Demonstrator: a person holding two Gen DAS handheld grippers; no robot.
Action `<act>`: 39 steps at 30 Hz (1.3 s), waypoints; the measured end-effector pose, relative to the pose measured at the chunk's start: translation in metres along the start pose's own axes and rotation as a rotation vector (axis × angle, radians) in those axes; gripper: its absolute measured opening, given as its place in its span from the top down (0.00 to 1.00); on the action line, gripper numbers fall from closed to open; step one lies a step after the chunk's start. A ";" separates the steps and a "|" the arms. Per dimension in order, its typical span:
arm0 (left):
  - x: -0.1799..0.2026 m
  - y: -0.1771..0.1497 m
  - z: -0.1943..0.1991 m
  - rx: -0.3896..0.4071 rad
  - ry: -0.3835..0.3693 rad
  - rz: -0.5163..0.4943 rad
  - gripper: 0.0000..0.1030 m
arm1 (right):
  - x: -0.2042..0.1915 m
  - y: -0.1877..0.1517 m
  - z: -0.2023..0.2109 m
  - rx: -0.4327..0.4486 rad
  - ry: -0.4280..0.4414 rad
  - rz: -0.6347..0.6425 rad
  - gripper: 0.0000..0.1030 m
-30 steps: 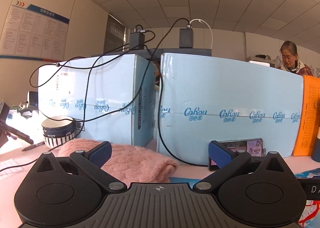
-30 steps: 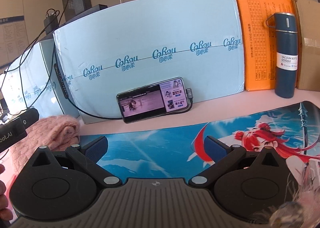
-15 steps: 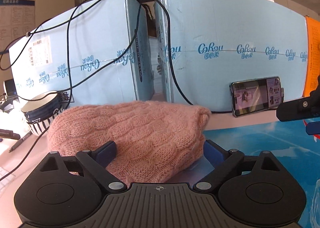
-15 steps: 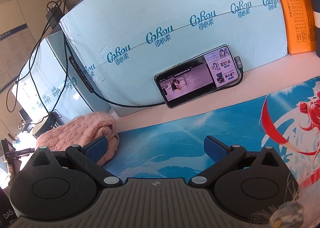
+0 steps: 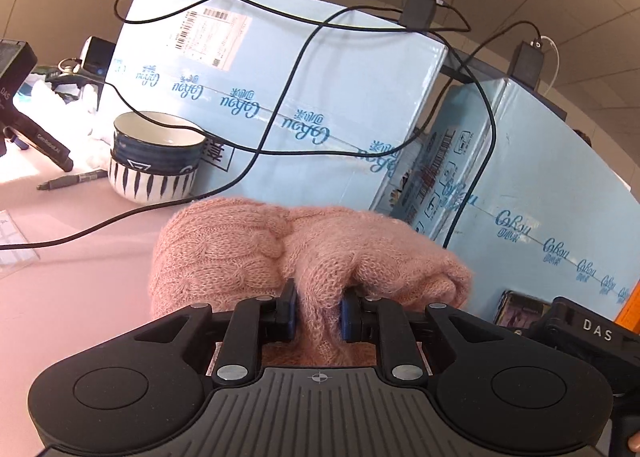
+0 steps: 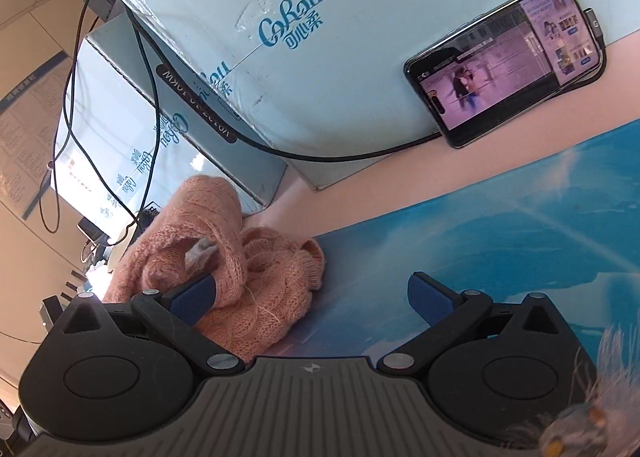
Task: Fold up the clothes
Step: 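Move the left tool to the pink sweater and close on it, then lift the pink sweater with the left tool while the right tool grasps it too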
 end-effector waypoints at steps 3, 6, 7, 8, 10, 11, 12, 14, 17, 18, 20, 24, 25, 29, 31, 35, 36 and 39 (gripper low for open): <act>-0.010 0.003 0.003 0.022 0.017 0.052 0.82 | -0.009 0.000 -0.017 0.008 0.017 -0.012 0.00; -0.017 0.003 -0.001 0.011 0.020 0.068 0.82 | -0.021 -0.006 -0.029 -0.014 0.025 0.003 0.11; -0.018 0.002 -0.002 0.006 0.020 0.068 0.82 | -0.025 -0.008 -0.033 -0.022 0.027 0.008 0.20; -0.018 0.001 -0.003 0.004 0.019 0.061 0.82 | -0.029 -0.010 -0.037 -0.029 0.030 0.012 0.43; -0.015 0.000 -0.002 0.006 0.022 0.039 0.82 | -0.033 -0.015 -0.038 -0.032 0.022 0.026 0.73; -0.013 0.000 -0.001 0.014 0.022 0.030 0.82 | -0.035 -0.018 -0.038 -0.033 0.018 0.033 0.76; -0.012 0.000 0.001 0.025 0.019 0.027 0.83 | -0.037 -0.021 -0.038 -0.034 0.014 0.039 0.80; -0.007 0.003 0.007 0.060 0.022 0.005 0.83 | -0.037 -0.020 -0.028 -0.029 0.066 0.010 0.82; 0.009 0.010 0.022 0.123 0.005 -0.049 0.83 | -0.037 -0.015 -0.006 -0.005 0.148 -0.008 0.83; 0.016 0.011 0.028 0.143 -0.004 -0.069 0.83 | -0.037 -0.014 0.004 0.008 0.165 -0.008 0.83; 0.030 0.013 0.039 0.172 -0.019 -0.103 0.83 | -0.037 -0.011 0.023 0.034 0.199 -0.008 0.83; 0.060 0.007 0.059 0.183 -0.082 -0.140 0.83 | -0.027 -0.006 0.063 0.088 0.241 -0.014 0.84; 0.067 0.004 0.063 0.180 -0.102 -0.145 0.83 | -0.023 -0.006 0.072 0.103 0.242 -0.014 0.84; 0.103 -0.007 0.077 0.160 -0.194 -0.171 0.83 | 0.005 -0.001 0.117 0.174 0.242 -0.025 0.84; 0.123 -0.014 0.083 0.148 -0.239 -0.188 0.83 | 0.024 0.005 0.144 0.221 0.227 -0.038 0.84; 0.163 -0.030 0.087 0.110 -0.339 -0.208 0.83 | 0.066 0.014 0.197 0.326 0.176 -0.070 0.84; 0.173 -0.035 0.086 0.096 -0.357 -0.221 0.83 | 0.078 0.016 0.207 0.349 0.159 -0.080 0.84; 0.201 -0.051 0.081 0.044 -0.412 -0.250 0.83 | 0.113 0.018 0.237 0.409 0.097 -0.111 0.84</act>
Point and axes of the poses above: each gripper's, at about its wrist camera, not at the fingertips, and z roughly against the way its jaws point, x to its right, y to its top, the point moved 4 cm from there along -z, roughly the way its jaws point, and after that the axes turned 3 degrees about -y, right-handed, at the moved point
